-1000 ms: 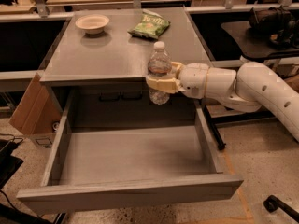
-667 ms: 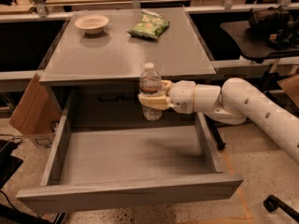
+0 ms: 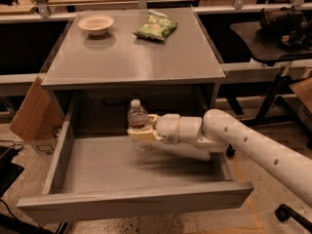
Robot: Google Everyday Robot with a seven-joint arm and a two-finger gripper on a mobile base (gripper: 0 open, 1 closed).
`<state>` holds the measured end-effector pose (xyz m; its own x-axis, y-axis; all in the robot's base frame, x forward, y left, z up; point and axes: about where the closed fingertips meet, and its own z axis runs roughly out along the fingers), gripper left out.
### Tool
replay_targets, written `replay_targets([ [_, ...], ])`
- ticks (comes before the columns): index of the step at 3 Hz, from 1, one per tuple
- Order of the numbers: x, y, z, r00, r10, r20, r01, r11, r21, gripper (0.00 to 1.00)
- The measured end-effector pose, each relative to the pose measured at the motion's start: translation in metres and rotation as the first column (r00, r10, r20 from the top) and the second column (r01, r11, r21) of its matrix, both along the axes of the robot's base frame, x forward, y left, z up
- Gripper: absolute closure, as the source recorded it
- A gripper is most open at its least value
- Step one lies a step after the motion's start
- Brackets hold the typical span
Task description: Place water bottle into top drawer
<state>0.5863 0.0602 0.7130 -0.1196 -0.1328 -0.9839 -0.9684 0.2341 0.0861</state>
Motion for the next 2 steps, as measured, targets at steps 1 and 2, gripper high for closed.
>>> replay_targets([
  [1,-0.0027,0.0168,-0.0201,1.0,0.006,0.007,-0.006,1.0,0.023,1.0],
  [2,-0.0033,0.0193,-0.0206,0.9999,0.009,0.007,-0.01,1.0,0.025,0.83],
])
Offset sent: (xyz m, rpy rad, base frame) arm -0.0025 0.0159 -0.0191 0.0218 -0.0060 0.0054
